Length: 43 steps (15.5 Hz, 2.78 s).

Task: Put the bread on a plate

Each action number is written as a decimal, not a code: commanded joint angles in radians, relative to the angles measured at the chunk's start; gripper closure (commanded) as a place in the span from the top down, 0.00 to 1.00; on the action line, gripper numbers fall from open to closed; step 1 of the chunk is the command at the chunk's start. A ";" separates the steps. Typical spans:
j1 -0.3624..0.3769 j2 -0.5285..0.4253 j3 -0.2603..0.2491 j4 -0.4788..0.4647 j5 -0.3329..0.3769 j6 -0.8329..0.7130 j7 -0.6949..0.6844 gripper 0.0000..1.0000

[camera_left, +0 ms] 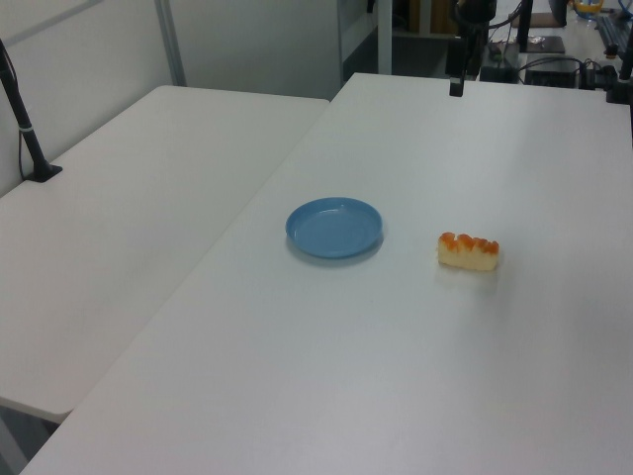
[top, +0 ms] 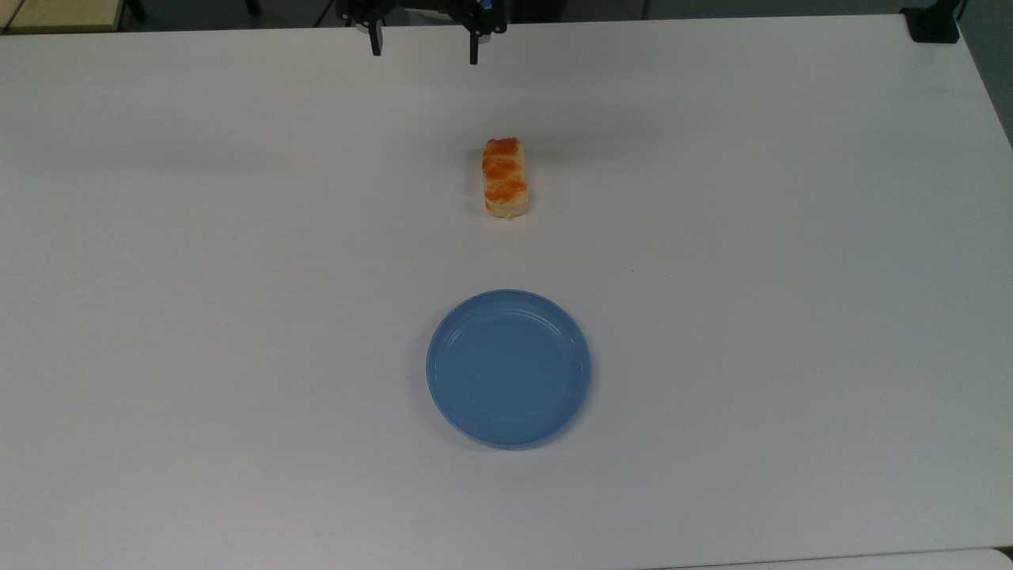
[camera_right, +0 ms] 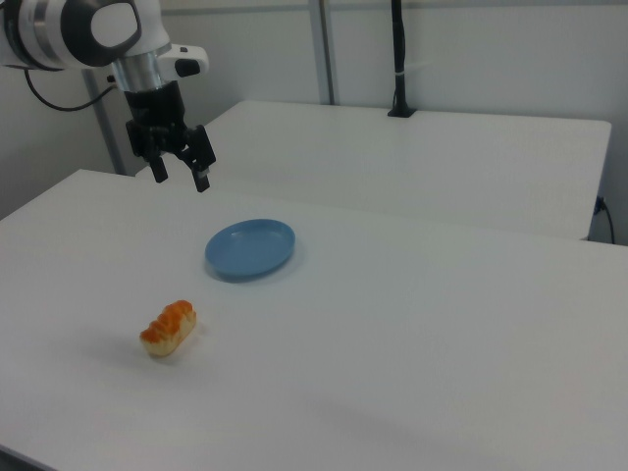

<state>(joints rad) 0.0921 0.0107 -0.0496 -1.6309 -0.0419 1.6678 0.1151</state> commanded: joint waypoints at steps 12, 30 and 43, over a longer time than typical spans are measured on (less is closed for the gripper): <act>0.003 -0.037 -0.059 0.022 0.040 -0.065 -0.104 1.00; 0.006 -0.028 -0.042 0.013 0.046 -0.065 -0.129 1.00; 0.044 0.022 -0.030 -0.187 0.040 0.079 -0.129 1.00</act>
<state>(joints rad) 0.1190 0.0494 -0.0834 -1.7396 -0.0108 1.6828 0.0002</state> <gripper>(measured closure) 0.000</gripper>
